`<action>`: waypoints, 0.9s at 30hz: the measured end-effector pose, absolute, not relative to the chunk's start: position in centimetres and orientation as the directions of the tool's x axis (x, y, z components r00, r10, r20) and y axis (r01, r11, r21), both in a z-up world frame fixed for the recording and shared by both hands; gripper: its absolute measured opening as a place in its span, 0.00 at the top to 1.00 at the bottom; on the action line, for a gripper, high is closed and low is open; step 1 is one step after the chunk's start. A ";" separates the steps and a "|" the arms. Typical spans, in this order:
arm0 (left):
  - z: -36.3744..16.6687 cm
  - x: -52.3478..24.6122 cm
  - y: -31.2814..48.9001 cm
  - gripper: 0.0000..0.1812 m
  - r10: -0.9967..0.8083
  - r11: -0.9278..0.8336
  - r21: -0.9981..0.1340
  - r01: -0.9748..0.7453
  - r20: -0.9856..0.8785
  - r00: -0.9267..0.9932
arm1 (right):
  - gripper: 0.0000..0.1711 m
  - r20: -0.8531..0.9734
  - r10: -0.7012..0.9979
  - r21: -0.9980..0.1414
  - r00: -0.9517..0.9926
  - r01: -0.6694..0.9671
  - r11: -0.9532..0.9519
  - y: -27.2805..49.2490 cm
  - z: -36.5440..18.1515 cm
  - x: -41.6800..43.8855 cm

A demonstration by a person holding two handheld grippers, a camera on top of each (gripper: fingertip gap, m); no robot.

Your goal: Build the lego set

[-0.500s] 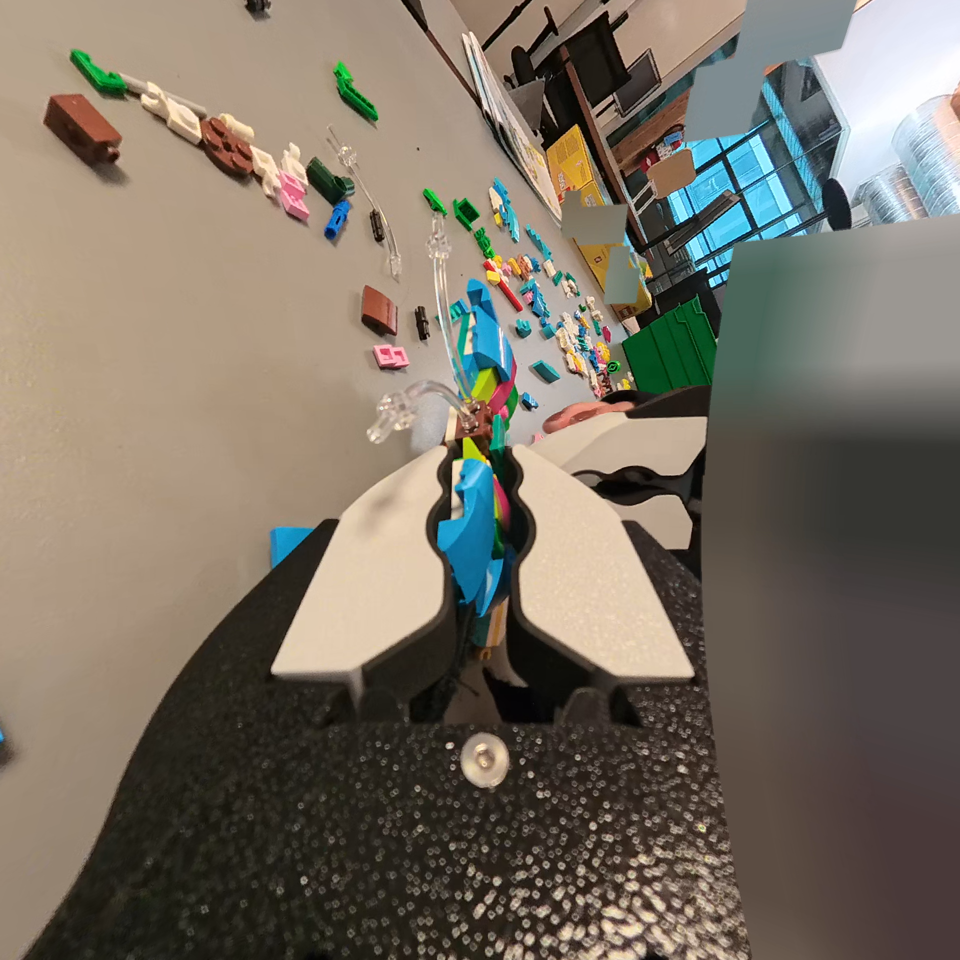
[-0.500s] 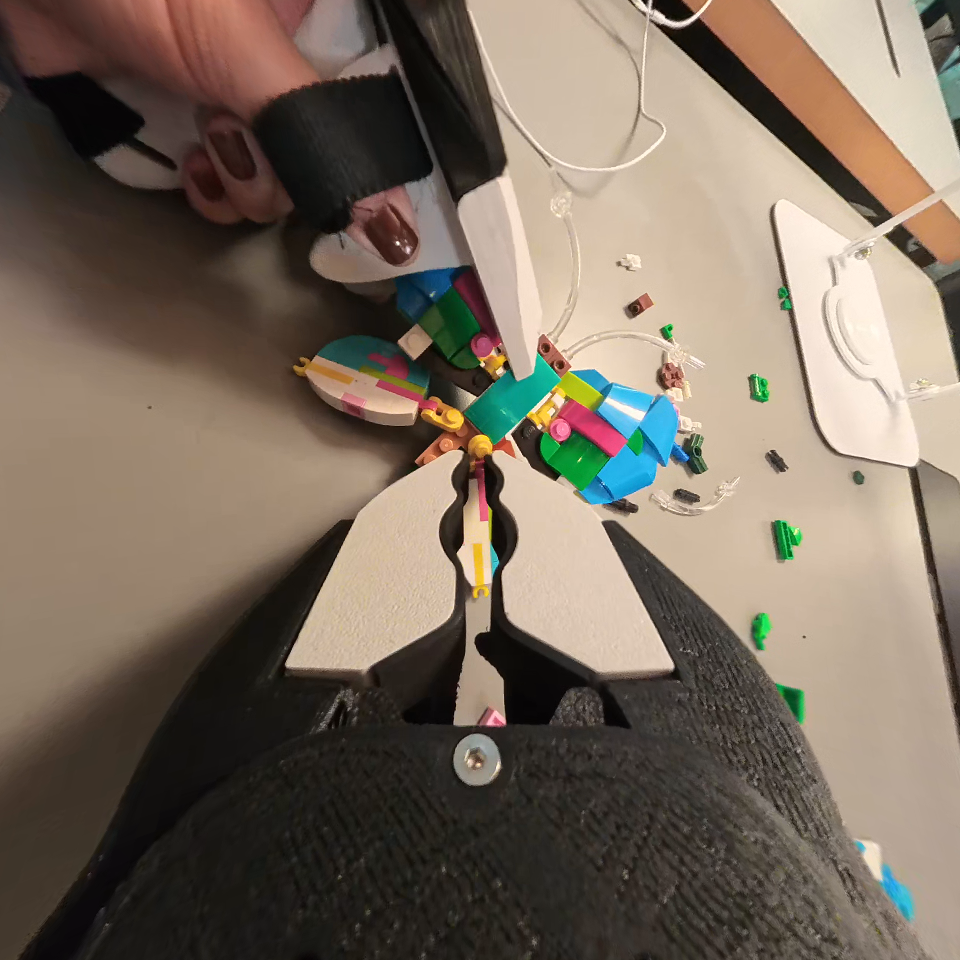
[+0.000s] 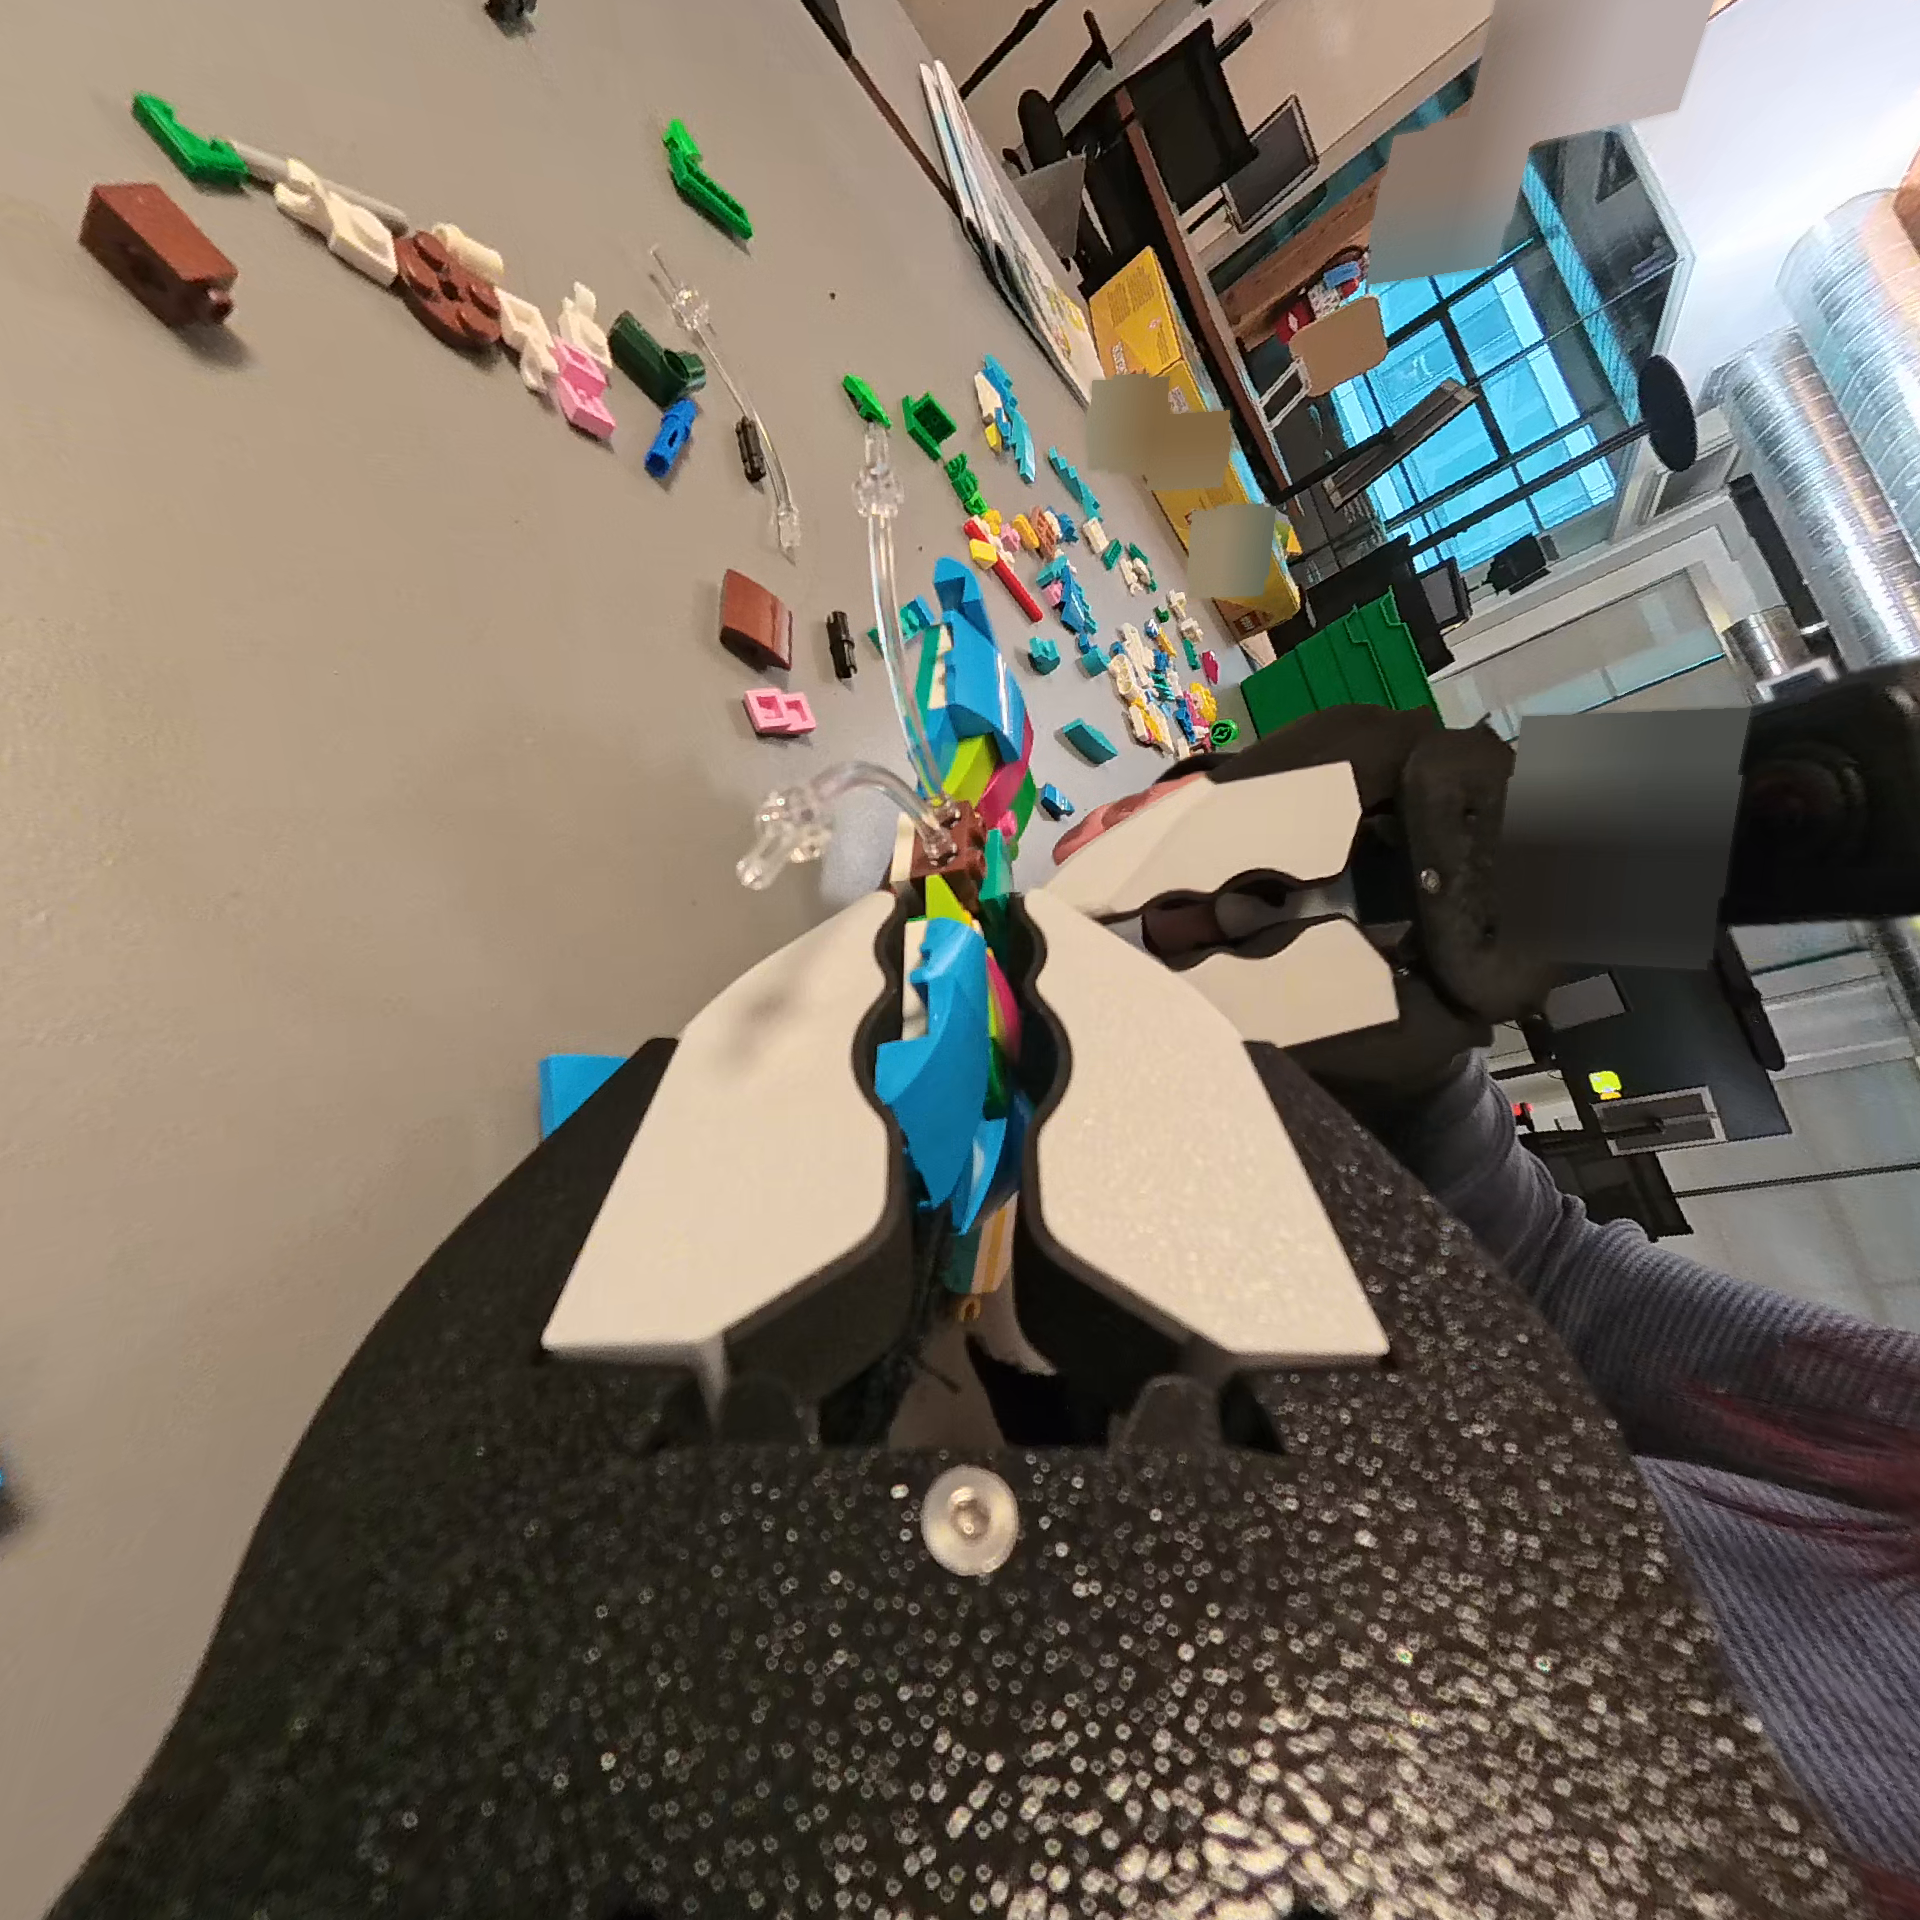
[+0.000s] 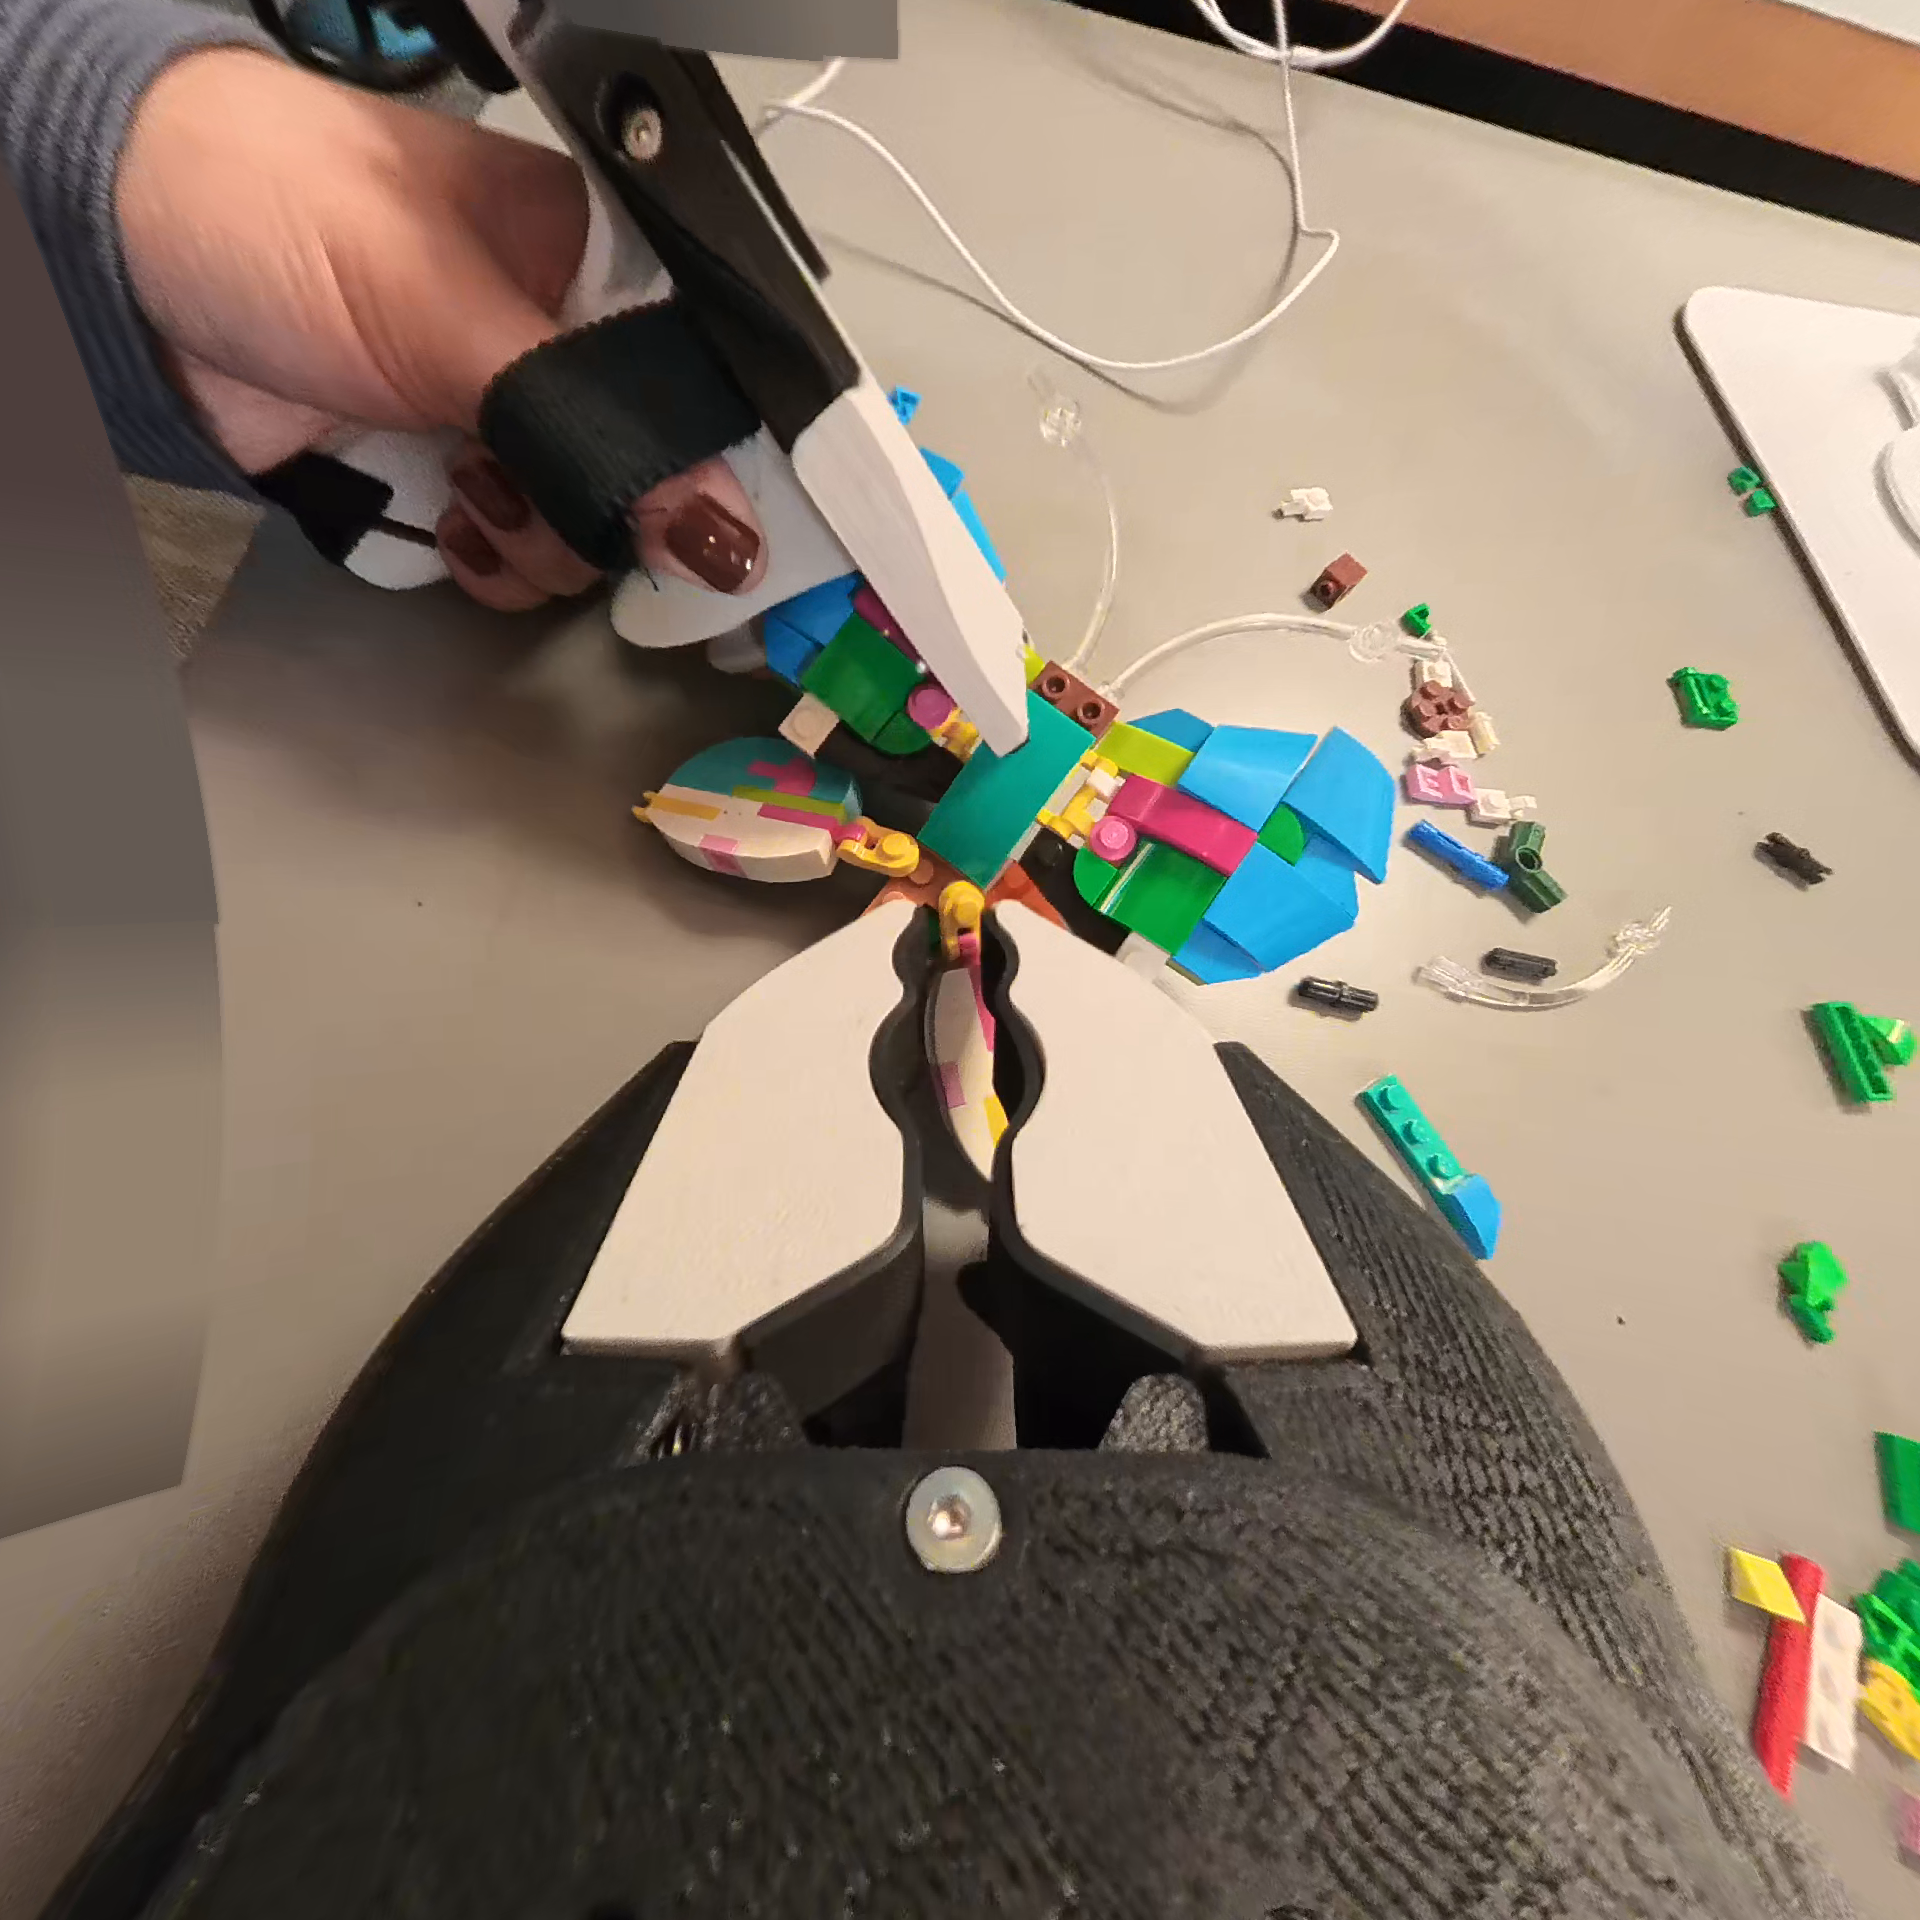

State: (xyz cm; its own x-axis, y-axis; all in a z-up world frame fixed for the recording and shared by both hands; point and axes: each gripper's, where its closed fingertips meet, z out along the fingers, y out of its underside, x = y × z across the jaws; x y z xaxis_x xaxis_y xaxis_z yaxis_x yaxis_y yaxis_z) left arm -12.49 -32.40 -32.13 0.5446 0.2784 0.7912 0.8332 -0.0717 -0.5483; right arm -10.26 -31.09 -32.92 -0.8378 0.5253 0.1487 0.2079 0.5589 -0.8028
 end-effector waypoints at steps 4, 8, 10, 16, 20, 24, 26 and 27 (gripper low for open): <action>-32.1 -12.5 -32.4 0.90 0.278 -0.072 -0.549 0.833 0.791 0.545 | 0.98 0.094 0.532 -0.826 -0.842 0.232 0.514 -30.9 -32.4 -10.5; -32.1 -12.5 -32.4 0.90 0.277 -0.072 -0.548 0.833 0.791 0.545 | 0.99 0.062 0.522 -0.815 -0.851 0.259 0.518 -30.8 -33.0 -10.5; -32.1 -12.5 -32.4 0.91 0.278 -0.072 -0.548 0.833 0.791 0.545 | 0.99 0.044 0.518 -0.814 -0.854 0.270 0.514 -30.8 -33.1 -10.4; -32.1 -12.5 -32.4 0.90 0.279 -0.072 -0.548 0.833 0.791 0.545 | 1.00 0.020 0.509 -0.818 -0.861 0.278 0.503 -31.0 -33.1 -10.4; -32.2 -12.5 -32.4 0.90 0.280 -0.072 -0.548 0.833 0.791 0.545 | 1.00 0.027 0.499 -0.818 -0.866 0.268 0.509 -31.2 -33.1 -10.3; -32.2 -12.5 -32.4 0.90 0.282 -0.073 -0.550 0.832 0.789 0.546 | 1.00 0.033 0.501 -0.814 -0.865 0.268 0.516 -31.2 -33.1 -10.4; -32.2 -12.5 -32.4 0.90 0.283 -0.073 -0.553 0.830 0.786 0.549 | 1.00 0.037 0.506 -0.804 -0.862 0.275 0.527 -31.2 -33.1 -10.4; -32.2 -12.5 -32.4 0.90 0.285 -0.074 -0.555 0.828 0.784 0.551 | 1.00 0.036 0.510 -0.797 -0.859 0.284 0.533 -31.2 -33.1 -10.4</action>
